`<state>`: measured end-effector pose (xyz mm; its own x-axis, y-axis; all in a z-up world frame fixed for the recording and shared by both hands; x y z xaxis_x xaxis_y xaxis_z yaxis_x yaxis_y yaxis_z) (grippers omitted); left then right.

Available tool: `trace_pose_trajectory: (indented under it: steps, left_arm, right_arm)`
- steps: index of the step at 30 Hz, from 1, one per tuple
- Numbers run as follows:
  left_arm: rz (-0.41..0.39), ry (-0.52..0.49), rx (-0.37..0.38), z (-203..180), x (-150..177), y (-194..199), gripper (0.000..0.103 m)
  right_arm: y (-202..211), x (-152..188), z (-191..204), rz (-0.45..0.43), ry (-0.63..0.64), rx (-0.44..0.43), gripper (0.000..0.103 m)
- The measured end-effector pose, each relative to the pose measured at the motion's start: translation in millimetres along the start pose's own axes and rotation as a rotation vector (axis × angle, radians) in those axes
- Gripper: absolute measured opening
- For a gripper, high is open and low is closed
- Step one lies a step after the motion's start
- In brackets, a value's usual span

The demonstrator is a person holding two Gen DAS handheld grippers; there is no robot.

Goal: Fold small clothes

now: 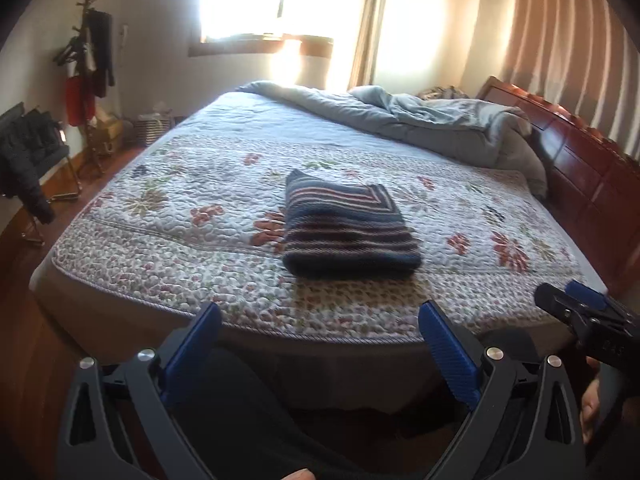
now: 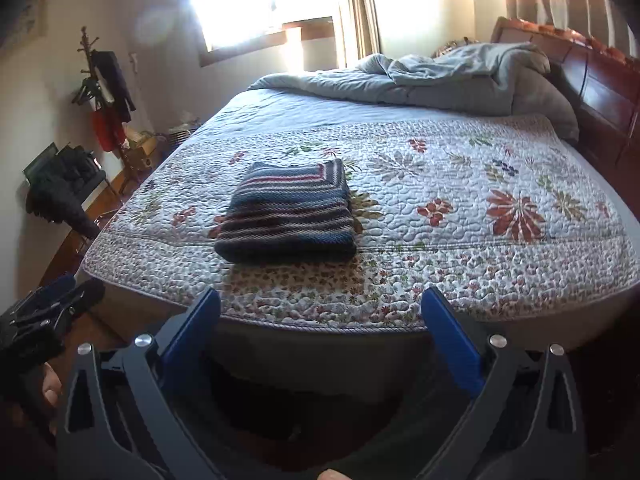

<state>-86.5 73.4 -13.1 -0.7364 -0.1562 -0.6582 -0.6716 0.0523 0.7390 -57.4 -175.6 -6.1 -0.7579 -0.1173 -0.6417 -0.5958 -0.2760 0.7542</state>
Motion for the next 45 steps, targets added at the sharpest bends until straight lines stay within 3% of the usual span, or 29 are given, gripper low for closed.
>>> trace_pose_trajectory:
  steps: [2, 11, 14, 18, 24, 45]
  left_arm:
    - [0.004, -0.002, 0.042, -1.4, -2.2, 14.7, 0.099]
    - [-0.05, -0.032, 0.026, -7.8, -7.8, 47.6, 0.099]
    - [-0.046, -0.021, 0.017, -4.2, -5.6, 46.3, 0.099]
    - [-0.037, 0.011, 0.059, 2.9, -1.3, 41.4, 0.099]
    - [-0.013, 0.0, 0.053, 2.3, 9.8, 26.1, 0.099]
    - [-0.013, -0.013, 0.015, -2.3, 11.2, 19.4, 0.099]
  right_arm:
    - [9.8, -2.5, 5.4, -0.016, 0.009, -0.004, 0.1]
    - [28.9, -13.2, 28.3, -0.06, 0.064, 0.036, 0.1]
    - [32.9, -13.2, 33.9, -0.072, 0.077, 0.046, 0.1]
    - [36.1, -8.4, 37.7, -0.094, 0.083, 0.059, 0.1]
    - [33.5, 1.8, 41.2, -0.125, 0.105, 0.093, 0.1]
    - [17.6, 1.7, 33.3, -0.12, 0.083, 0.082, 0.1]
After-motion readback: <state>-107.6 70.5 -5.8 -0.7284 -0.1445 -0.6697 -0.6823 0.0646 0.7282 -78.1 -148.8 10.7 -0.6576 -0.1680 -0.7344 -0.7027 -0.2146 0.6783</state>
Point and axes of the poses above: each gripper's, at about its wrist camera, not at the fingertips, and y roughly against the way its jaws point, z to its left, x to its underside, the point moved 1 cm from there along -y, roughly the way its jaws point, and after that the axes turned 6 degrees about z, right-handed, at the moved point
